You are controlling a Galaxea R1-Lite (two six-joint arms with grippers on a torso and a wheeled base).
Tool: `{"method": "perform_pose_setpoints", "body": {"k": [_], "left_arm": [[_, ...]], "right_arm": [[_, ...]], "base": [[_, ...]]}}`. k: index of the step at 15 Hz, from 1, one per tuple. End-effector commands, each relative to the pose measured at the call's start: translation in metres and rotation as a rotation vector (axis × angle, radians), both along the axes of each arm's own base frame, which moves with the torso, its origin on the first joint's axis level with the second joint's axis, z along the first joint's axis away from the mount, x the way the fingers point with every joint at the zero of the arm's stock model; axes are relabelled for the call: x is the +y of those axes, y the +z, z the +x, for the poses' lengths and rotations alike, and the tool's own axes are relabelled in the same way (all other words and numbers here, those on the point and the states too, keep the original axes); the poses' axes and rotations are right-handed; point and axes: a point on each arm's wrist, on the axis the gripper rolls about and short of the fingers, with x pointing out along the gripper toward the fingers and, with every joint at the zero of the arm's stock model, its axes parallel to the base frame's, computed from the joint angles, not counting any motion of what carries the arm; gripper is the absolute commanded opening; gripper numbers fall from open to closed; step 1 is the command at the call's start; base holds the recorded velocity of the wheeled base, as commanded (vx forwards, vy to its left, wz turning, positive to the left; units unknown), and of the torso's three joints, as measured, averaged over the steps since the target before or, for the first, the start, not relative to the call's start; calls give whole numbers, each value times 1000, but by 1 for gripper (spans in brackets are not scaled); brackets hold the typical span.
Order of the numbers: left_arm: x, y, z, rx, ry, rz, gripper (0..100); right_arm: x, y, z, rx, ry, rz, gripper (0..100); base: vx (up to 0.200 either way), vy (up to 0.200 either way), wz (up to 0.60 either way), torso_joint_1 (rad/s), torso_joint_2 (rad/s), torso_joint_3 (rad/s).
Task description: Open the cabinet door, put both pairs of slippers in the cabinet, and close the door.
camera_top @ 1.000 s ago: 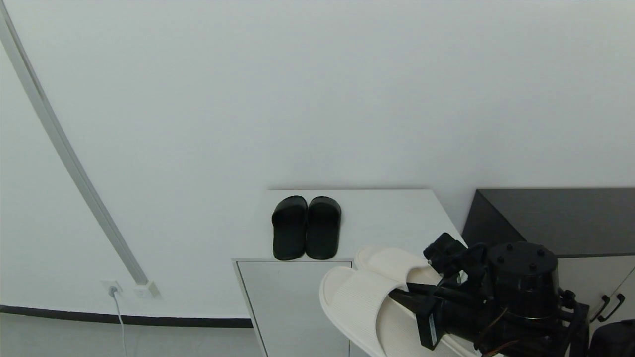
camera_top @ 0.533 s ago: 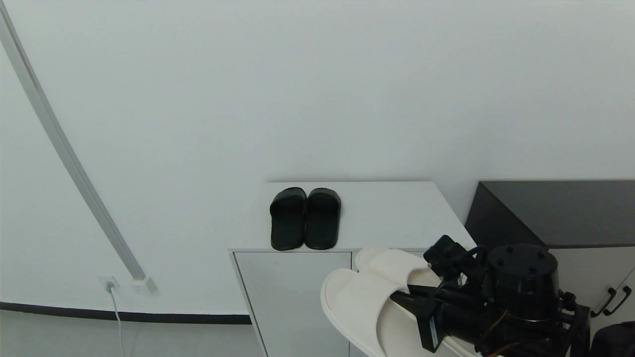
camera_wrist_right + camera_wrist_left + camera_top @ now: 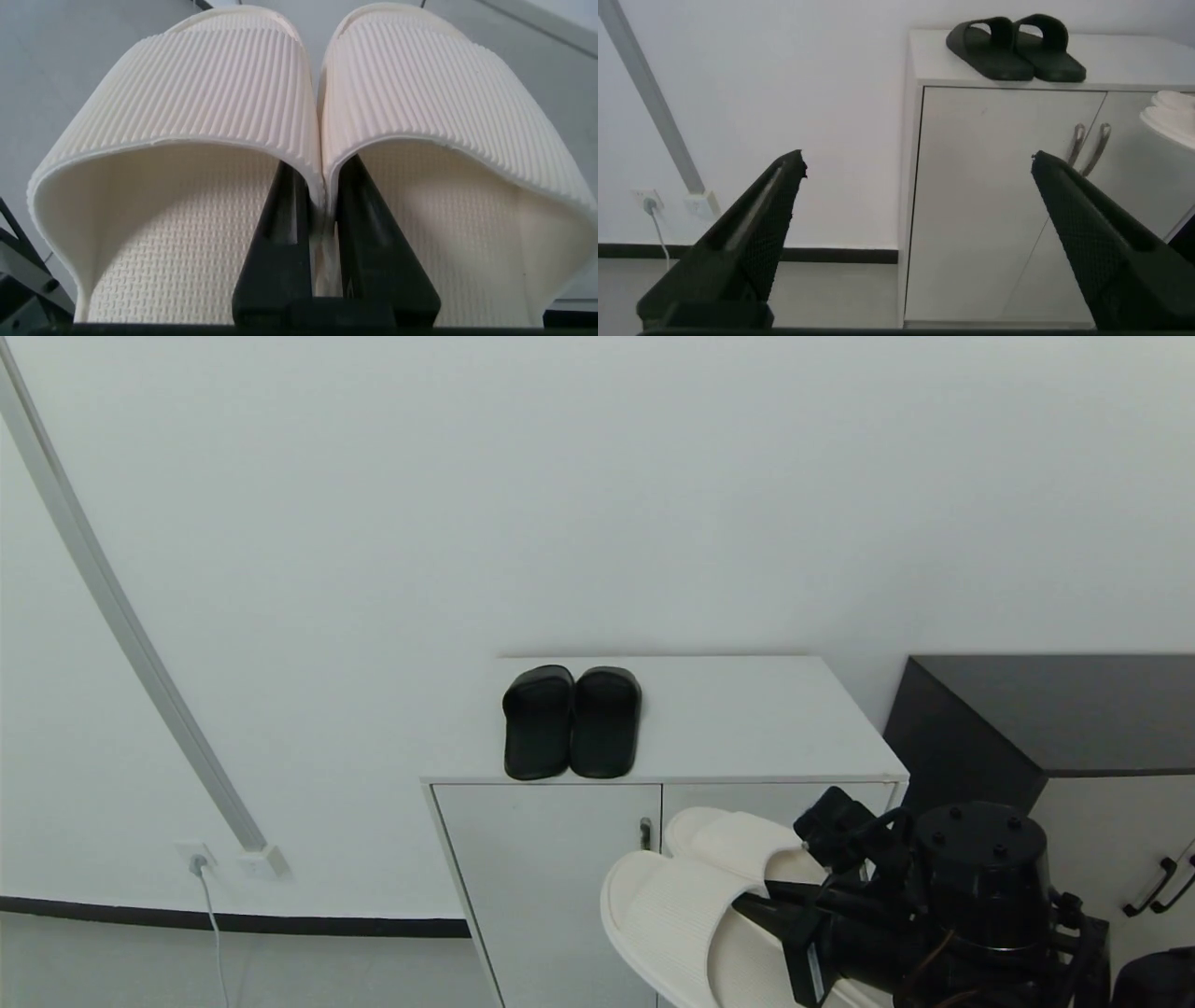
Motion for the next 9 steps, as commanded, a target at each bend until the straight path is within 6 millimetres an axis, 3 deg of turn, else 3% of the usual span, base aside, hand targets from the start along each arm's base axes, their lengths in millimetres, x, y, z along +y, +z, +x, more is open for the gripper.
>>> {"method": "perform_pose_setpoints", "body": {"k": [1, 9], "left_arm": [[0, 0, 0, 1, 1, 0, 100], [0, 0, 0, 2, 1, 0, 100]], "right_arm": [[0, -3, -1, 9, 5, -6, 0], [0, -9, -3, 28, 9, -24, 0]], "base": [[0, 0, 0, -173, 393, 227], [0, 0, 0, -217, 519, 300]]}}
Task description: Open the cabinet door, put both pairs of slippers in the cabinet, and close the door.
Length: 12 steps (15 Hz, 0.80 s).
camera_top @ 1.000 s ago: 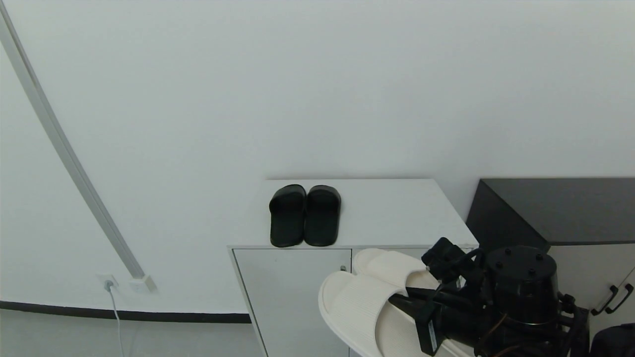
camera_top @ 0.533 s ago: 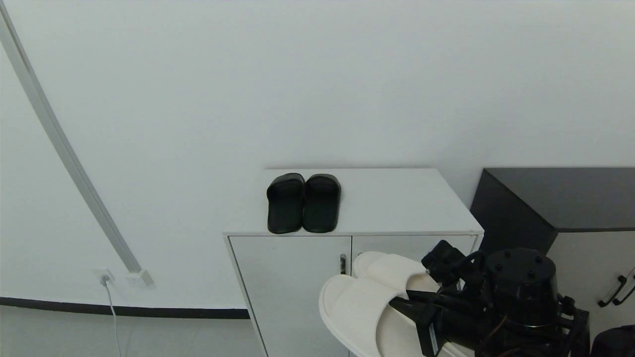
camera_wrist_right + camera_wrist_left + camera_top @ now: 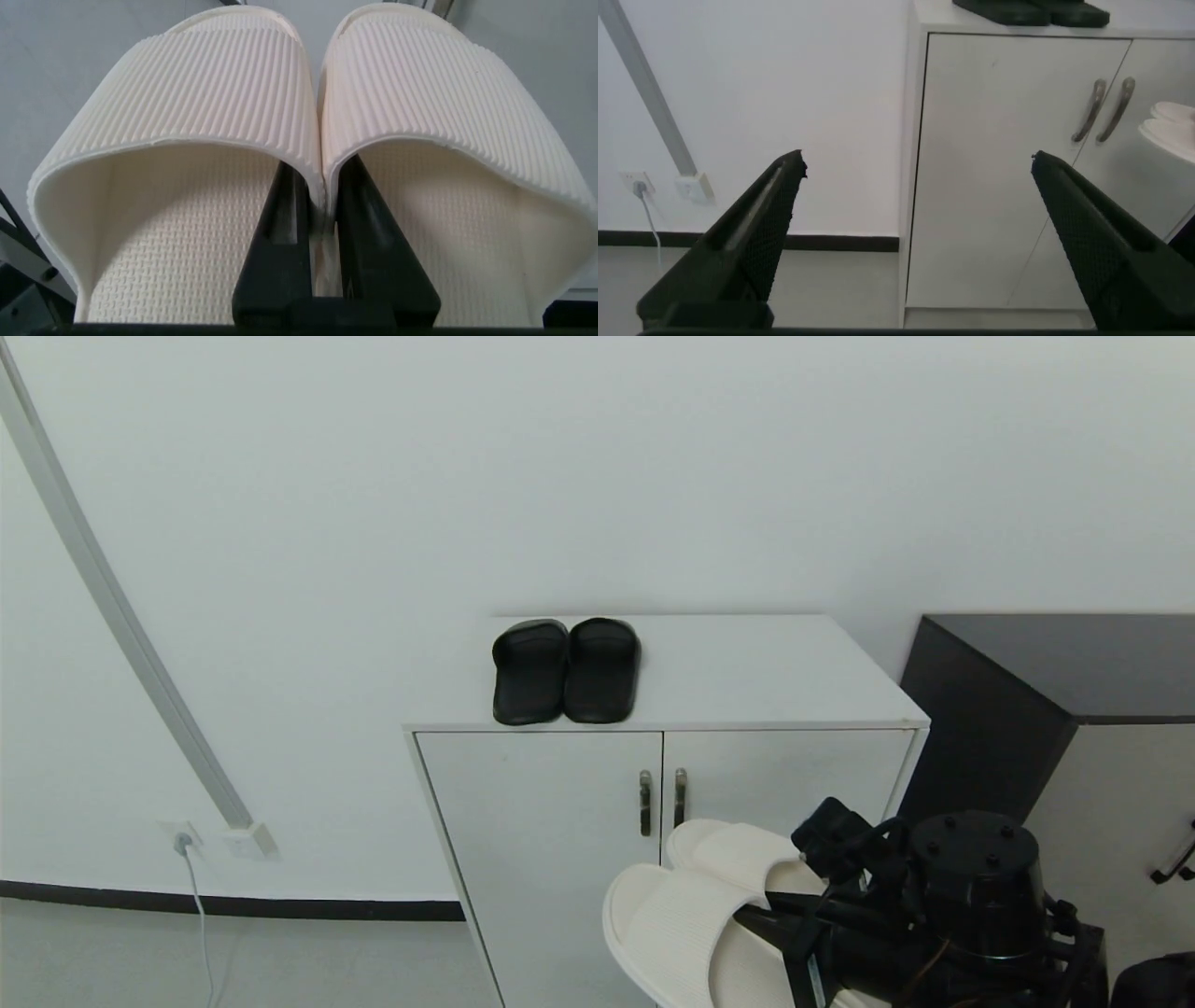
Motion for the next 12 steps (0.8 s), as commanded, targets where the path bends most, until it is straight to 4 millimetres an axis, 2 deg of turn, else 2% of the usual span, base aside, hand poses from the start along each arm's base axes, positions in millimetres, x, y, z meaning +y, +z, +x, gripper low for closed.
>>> {"method": "perform_pose_setpoints", "body": {"k": [1, 12], "left_arm": [[0, 0, 0, 1, 1, -1, 100], [0, 0, 0, 1, 1, -1, 100]], "right_arm": [[0, -3, -1, 9, 4, -8, 0], [-1, -8, -5, -8, 15, -17, 0]], "base": [[0, 0, 0, -203, 535, 315], [0, 0, 0, -171, 497, 323]]}}
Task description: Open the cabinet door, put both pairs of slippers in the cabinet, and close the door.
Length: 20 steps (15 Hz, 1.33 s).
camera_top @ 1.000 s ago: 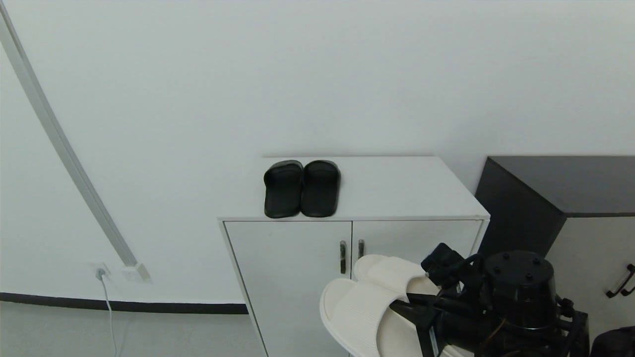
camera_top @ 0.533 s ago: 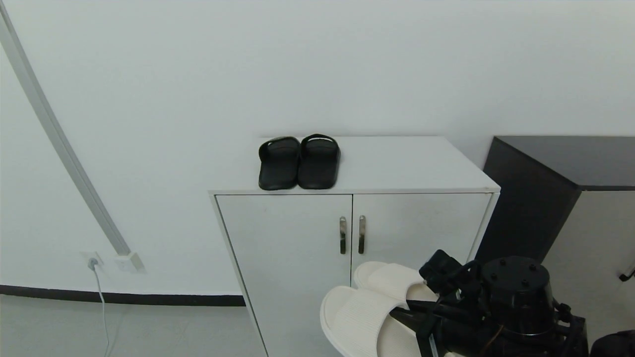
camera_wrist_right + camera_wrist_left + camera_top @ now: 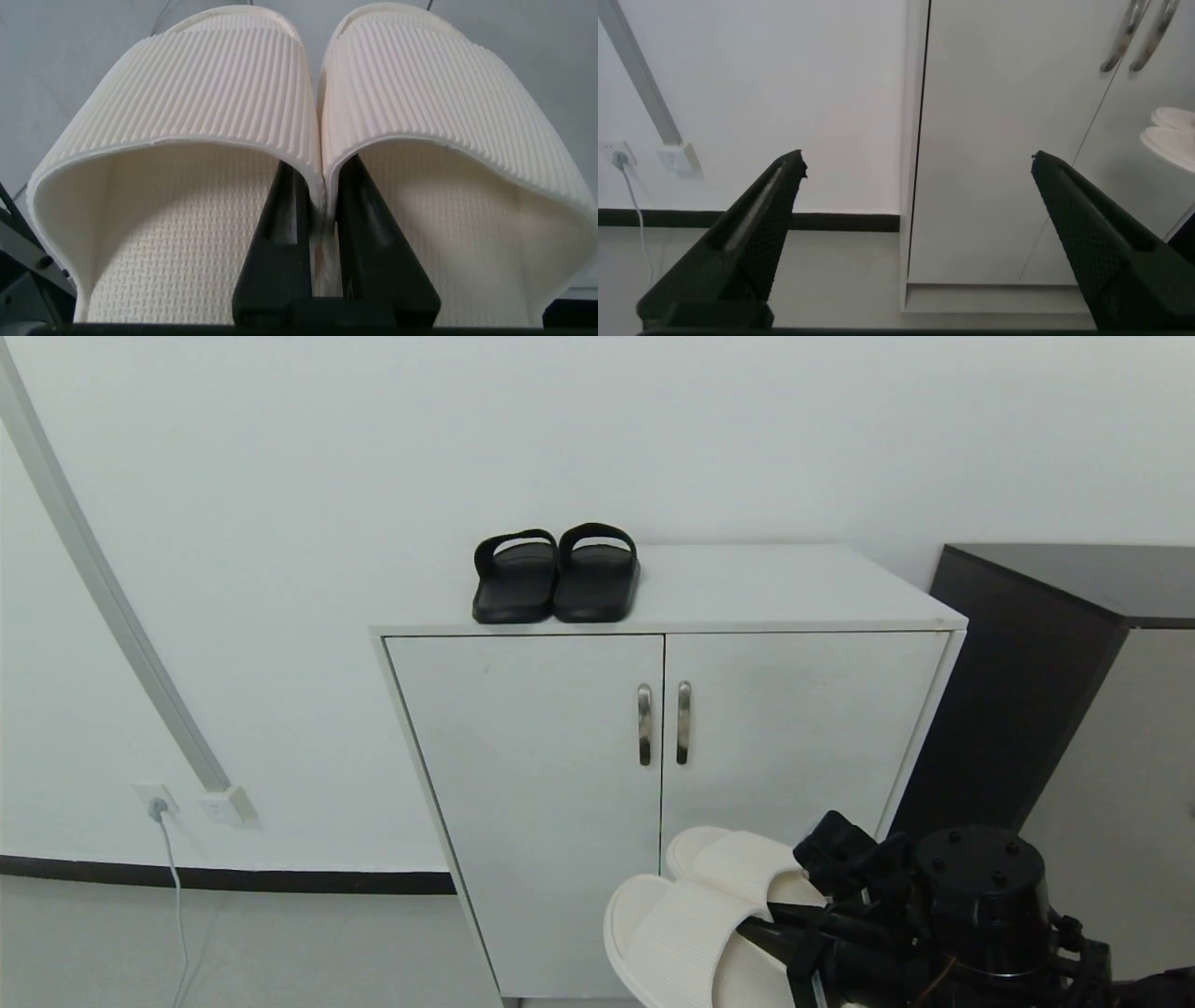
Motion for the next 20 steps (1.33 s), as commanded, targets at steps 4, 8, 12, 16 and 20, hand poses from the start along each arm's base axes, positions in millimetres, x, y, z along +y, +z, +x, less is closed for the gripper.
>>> {"method": "perform_pose_setpoints", "body": {"k": [4, 8, 12, 16, 20], "left_arm": [[0, 0, 0, 1, -1, 1, 100], [0, 0, 0, 1, 0, 0, 100], [0, 0, 0, 1, -1, 0, 100], [0, 0, 0, 1, 3, 3, 100], [0, 79, 0, -75, -12, -77, 100]], "right_arm": [[1, -10, 2, 0, -4, -3, 0], [3, -17, 4, -26, -7, 18, 0], [1, -20, 3, -35, -9, 28, 0], [1, -20, 3, -45, -4, 19, 0], [0, -21, 2, -41, -4, 15, 0]], "base": [[0, 0, 0, -111, 459, 349], [0, 0, 0, -60, 438, 372], [0, 0, 0, -6, 171, 155], [0, 0, 0, -2, 15, 15], [0, 0, 0, 0, 0, 0]]}}
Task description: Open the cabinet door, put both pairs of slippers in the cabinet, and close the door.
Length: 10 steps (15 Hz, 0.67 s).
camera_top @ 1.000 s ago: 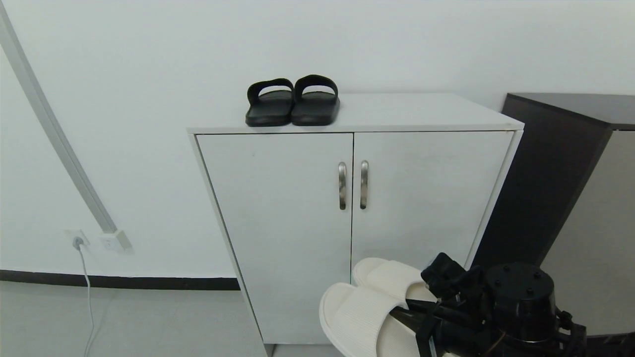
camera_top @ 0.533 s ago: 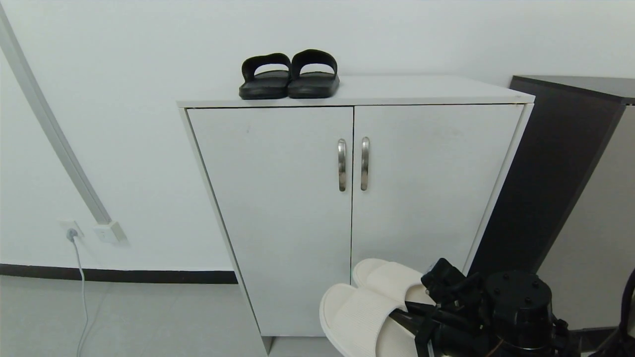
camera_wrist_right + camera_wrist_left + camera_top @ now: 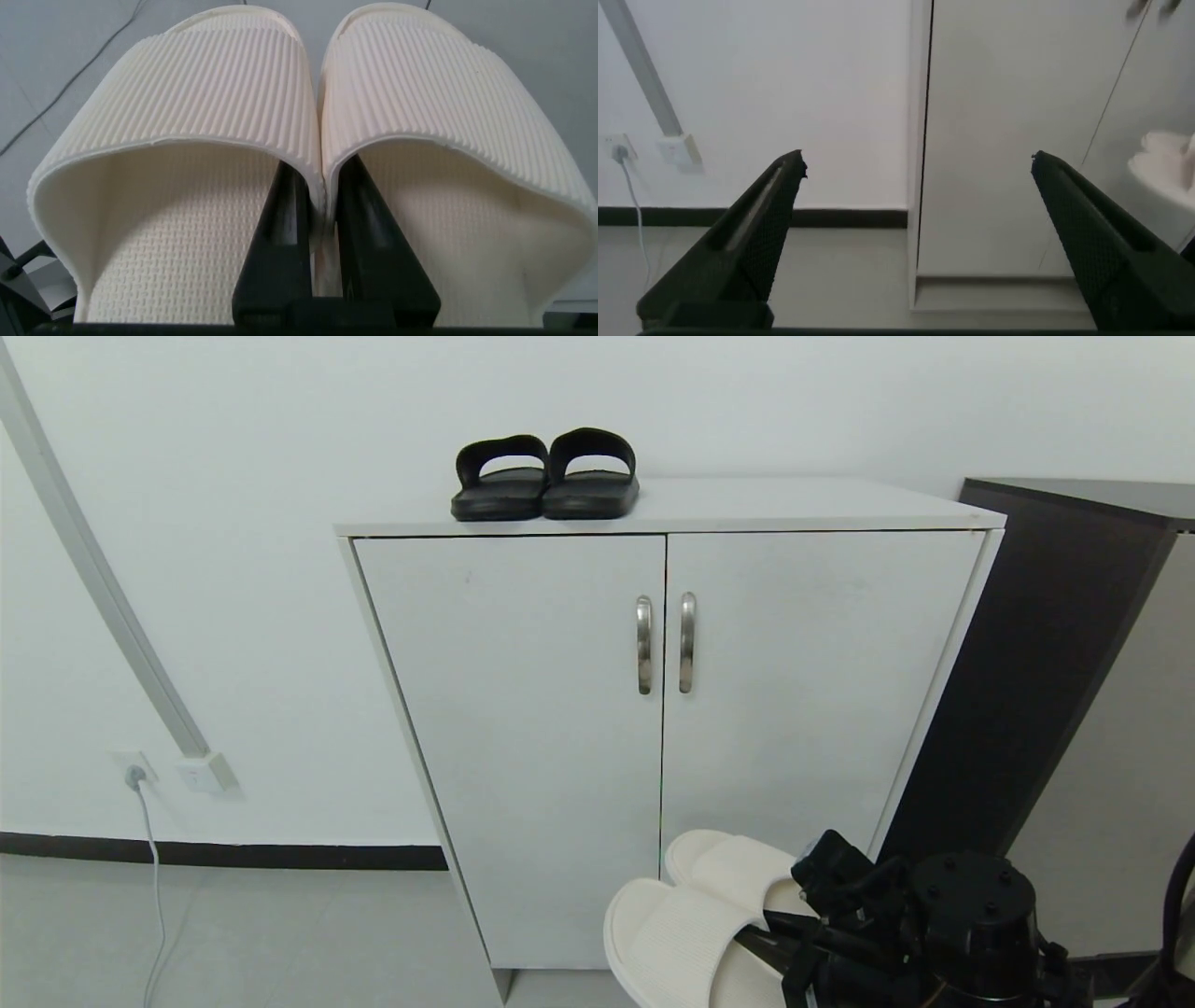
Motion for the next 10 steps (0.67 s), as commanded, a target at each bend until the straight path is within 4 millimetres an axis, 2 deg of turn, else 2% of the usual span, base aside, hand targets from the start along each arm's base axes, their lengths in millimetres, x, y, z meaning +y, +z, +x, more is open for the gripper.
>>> {"method": "perform_pose_setpoints", "body": {"k": [1, 4, 10], "left_arm": [[-1, 69, 11, -6, -56, -77, 100], [-4, 84, 29, 73, -193, -72, 100], [-8, 100, 87, 142, -320, -19, 100]], "right_arm": [[0, -1, 0, 3, 1, -2, 0], [0, 0, 0, 2, 1, -1, 0], [2, 0, 0, 0, 4, -1, 0]], "base": [[0, 0, 0, 0, 0, 0], [0, 0, 0, 0, 0, 0], [0, 0, 0, 0, 0, 0]]}}
